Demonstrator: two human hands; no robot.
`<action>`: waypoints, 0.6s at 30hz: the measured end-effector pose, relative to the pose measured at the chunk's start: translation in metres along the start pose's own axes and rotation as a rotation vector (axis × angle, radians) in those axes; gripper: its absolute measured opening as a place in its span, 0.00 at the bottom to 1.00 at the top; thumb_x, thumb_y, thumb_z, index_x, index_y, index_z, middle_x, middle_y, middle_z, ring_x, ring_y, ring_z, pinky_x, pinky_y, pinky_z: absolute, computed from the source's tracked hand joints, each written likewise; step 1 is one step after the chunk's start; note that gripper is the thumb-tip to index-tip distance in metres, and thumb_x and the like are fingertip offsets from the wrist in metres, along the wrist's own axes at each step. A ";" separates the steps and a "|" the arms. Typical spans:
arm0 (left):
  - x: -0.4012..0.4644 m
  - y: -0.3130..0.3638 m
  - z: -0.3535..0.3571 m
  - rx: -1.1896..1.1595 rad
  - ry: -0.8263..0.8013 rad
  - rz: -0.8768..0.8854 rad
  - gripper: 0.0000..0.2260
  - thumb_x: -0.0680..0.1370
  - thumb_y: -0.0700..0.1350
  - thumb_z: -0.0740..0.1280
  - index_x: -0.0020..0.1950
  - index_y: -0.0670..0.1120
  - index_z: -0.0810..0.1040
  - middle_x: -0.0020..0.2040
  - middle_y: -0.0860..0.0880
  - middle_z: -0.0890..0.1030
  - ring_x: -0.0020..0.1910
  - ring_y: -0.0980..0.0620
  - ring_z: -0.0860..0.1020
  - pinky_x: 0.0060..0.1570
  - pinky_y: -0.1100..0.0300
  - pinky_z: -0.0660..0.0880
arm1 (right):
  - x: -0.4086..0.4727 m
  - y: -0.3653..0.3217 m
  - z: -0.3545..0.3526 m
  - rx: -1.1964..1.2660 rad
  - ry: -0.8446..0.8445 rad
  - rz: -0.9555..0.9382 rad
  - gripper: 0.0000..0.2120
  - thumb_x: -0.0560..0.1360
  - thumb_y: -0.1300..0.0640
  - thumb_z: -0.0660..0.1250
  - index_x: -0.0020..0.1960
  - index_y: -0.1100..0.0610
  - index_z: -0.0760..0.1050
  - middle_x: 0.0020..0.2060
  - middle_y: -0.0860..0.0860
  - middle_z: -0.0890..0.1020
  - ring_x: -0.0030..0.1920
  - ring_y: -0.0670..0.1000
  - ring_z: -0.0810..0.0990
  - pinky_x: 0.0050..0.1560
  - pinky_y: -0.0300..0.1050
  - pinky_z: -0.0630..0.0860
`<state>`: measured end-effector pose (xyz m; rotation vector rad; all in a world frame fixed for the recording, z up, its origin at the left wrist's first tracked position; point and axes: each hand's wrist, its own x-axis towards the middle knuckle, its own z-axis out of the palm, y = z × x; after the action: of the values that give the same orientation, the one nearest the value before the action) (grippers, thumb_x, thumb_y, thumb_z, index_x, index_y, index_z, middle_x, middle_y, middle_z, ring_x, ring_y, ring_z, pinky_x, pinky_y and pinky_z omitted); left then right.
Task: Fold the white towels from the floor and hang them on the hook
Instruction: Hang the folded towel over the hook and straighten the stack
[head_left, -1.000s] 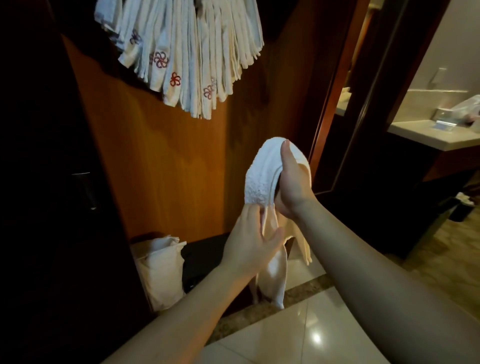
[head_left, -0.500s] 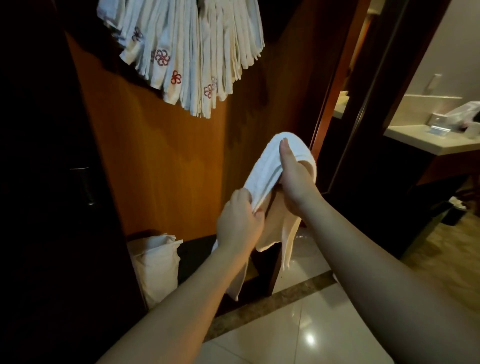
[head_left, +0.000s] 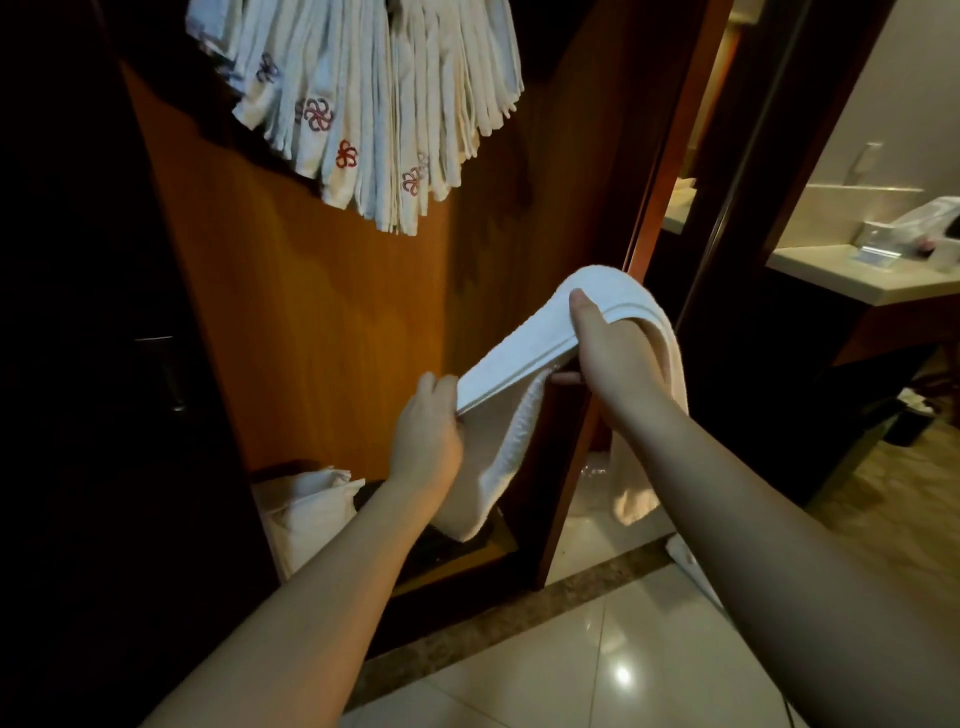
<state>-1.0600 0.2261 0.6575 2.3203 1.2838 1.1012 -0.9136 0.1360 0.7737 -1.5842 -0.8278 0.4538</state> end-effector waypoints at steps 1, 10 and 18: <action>-0.002 -0.005 0.006 0.008 -0.013 -0.022 0.09 0.80 0.38 0.65 0.58 0.47 0.77 0.53 0.49 0.73 0.46 0.52 0.74 0.44 0.57 0.75 | 0.000 -0.002 0.002 0.048 -0.003 0.020 0.22 0.81 0.42 0.61 0.61 0.59 0.77 0.55 0.54 0.83 0.48 0.51 0.85 0.40 0.45 0.84; -0.016 -0.052 0.028 -0.116 -0.102 -0.250 0.11 0.77 0.44 0.68 0.40 0.53 0.67 0.36 0.52 0.74 0.34 0.51 0.74 0.28 0.59 0.61 | 0.021 -0.005 -0.018 0.242 0.124 0.100 0.16 0.76 0.43 0.63 0.43 0.55 0.79 0.44 0.55 0.86 0.45 0.54 0.86 0.55 0.58 0.80; -0.014 -0.084 0.023 0.038 -0.014 -0.257 0.11 0.79 0.42 0.67 0.60 0.51 0.76 0.49 0.54 0.79 0.41 0.53 0.78 0.33 0.55 0.75 | 0.043 0.016 -0.029 0.591 0.256 0.200 0.08 0.77 0.49 0.68 0.48 0.53 0.78 0.43 0.49 0.86 0.45 0.50 0.85 0.40 0.42 0.78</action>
<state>-1.0981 0.2654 0.5888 2.1093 1.5564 0.9818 -0.8605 0.1477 0.7704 -1.1400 -0.2961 0.5638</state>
